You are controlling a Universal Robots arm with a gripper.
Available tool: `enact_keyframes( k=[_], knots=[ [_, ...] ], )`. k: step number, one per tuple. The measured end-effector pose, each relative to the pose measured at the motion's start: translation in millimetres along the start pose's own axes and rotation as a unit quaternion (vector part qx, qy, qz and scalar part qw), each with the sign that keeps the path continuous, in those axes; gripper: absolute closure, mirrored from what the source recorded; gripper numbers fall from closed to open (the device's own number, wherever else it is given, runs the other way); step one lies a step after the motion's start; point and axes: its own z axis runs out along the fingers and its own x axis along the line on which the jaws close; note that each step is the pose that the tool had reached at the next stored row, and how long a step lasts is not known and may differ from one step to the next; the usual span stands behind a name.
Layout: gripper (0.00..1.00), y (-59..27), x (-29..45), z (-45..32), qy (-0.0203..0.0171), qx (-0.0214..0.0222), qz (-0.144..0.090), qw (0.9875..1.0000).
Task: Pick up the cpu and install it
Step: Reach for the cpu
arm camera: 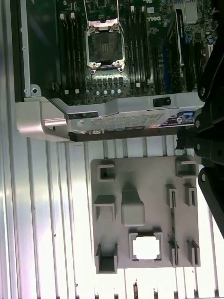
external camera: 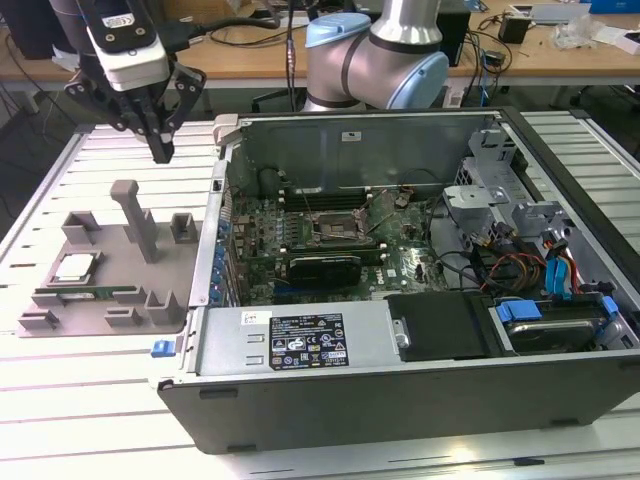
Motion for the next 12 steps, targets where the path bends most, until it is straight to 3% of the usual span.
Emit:
enact_keyframes(
  k=[8,12],
  knots=[
    [0.89,-0.7,9.1,0.1,0.0000,0.0000,0.000,1.0000],
    [0.89,-1.7,22.5,0.2,0.0000,-0.0001,0.000,1.0000]
  ],
)
